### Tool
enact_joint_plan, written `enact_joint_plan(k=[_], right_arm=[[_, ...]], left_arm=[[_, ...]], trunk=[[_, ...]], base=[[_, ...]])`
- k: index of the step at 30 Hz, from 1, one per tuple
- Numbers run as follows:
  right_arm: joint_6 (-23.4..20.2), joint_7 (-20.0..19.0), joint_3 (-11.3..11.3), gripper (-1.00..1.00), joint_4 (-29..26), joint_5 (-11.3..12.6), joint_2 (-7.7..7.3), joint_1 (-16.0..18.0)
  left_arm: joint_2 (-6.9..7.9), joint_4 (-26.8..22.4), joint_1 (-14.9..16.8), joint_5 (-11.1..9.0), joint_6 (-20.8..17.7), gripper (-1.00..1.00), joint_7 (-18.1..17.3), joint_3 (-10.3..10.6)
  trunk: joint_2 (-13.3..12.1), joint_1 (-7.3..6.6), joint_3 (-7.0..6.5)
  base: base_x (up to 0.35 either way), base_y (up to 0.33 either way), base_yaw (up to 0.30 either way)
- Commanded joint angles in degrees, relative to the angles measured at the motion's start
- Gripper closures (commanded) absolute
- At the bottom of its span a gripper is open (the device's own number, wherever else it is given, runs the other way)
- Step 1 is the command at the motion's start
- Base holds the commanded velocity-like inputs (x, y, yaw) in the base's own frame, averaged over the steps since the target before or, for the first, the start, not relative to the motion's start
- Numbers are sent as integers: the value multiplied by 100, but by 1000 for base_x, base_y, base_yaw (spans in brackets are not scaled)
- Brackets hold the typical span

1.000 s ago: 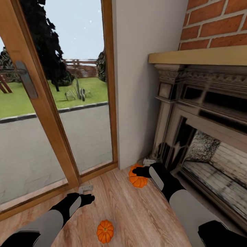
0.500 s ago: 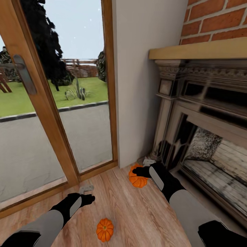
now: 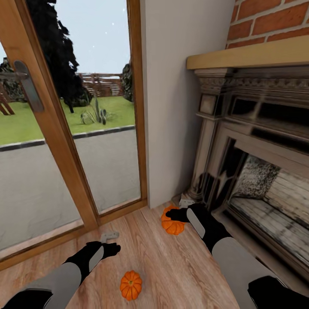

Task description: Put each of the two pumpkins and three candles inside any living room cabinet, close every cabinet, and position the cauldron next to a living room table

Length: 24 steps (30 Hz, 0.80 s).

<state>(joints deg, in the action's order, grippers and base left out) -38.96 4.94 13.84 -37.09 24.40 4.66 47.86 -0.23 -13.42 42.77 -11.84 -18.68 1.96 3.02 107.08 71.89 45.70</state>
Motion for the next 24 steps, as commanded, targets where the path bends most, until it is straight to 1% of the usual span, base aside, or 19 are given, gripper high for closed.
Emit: enact_joint_plan(k=[1,5,12,18,24], right_arm=[[-15,42,20,100,-8,65,-2,4],[-15,42,15,100,-8,65,-1,4],[-15,42,21,100,-8,65,0,4],[-15,42,23,100,-8,65,7,4],[-15,42,24,100,-8,65,8,4]], left_arm=[[-3,-11,2,-55,-30,-100,22,32],[-37,-11,0,-53,-25,-100,23,37],[-54,-11,-2,-53,-20,-100,23,41],[-78,-11,1,-42,130,-100,17,41],[-82,-10,2,-42,160,-100,15,41]], trunk=[[44,22,23],[205,110,95],[485,263,221],[726,395,329],[967,527,436]], base=[[0,0,0],[0,0,0],[0,0,0],[0,0,0],[0,0,0]])
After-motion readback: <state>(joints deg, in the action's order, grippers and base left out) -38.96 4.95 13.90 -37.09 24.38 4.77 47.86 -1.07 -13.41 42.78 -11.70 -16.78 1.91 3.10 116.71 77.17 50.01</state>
